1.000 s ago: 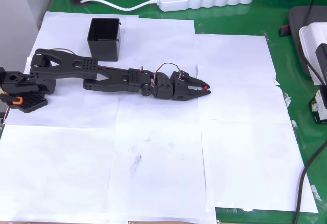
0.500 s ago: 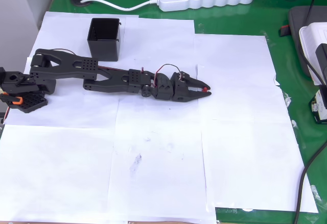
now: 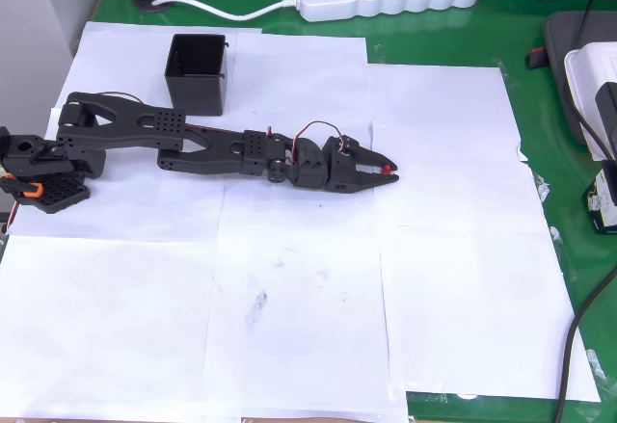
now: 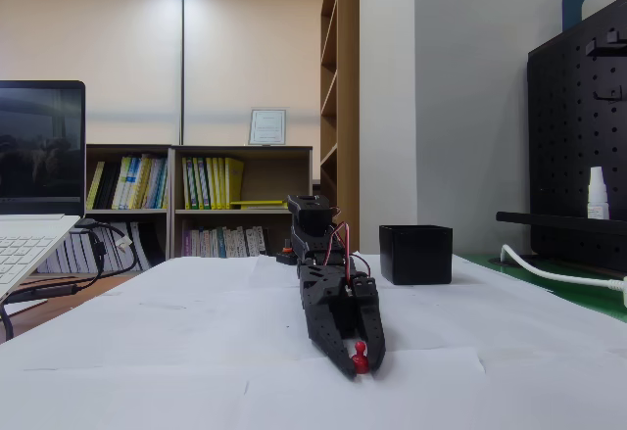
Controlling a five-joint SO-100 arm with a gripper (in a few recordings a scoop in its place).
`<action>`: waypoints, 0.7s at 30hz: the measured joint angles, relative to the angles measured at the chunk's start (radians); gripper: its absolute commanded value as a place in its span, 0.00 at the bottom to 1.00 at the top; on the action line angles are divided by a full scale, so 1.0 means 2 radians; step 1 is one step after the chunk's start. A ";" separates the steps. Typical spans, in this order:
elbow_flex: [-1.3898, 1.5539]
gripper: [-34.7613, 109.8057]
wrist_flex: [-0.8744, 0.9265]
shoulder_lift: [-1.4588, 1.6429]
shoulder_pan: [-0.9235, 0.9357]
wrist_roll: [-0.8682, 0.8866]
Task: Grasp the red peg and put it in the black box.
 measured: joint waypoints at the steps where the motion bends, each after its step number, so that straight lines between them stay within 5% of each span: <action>1: 0.000 0.46 0.000 0.000 0.000 0.000; 21: -0.146 0.51 -0.073 -0.062 0.002 -0.049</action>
